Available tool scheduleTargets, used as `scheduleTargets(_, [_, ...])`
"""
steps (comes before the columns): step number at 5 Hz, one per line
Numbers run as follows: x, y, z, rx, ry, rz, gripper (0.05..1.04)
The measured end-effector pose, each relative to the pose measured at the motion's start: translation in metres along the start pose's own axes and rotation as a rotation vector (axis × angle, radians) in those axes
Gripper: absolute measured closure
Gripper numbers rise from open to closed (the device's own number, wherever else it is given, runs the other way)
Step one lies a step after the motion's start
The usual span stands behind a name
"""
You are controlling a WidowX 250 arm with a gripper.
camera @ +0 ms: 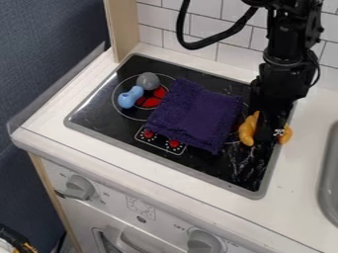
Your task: Put the yellow object at the top of the purple thing
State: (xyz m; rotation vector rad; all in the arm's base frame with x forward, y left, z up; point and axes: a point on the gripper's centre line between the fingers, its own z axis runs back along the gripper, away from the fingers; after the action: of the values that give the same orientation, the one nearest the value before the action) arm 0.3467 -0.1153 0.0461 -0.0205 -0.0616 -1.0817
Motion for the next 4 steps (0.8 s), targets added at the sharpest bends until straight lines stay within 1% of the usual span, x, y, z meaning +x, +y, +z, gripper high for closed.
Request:
scheduleTargets(1, [0.006, -0.005, 0.001, -0.037, -0.032, -0.021, 0.438])
scheduleTargets(2, [0.014, -0.008, 0.018, -0.064, -0.131, -0.051, 0.438])
scheduleTargets(3, [0.006, 0.001, 0.041, -0.015, -0.182, -0.002, 0.438])
scheduleTargets(4, [-0.013, -0.001, 0.053, 0.016, -0.199, 0.058, 0.438])
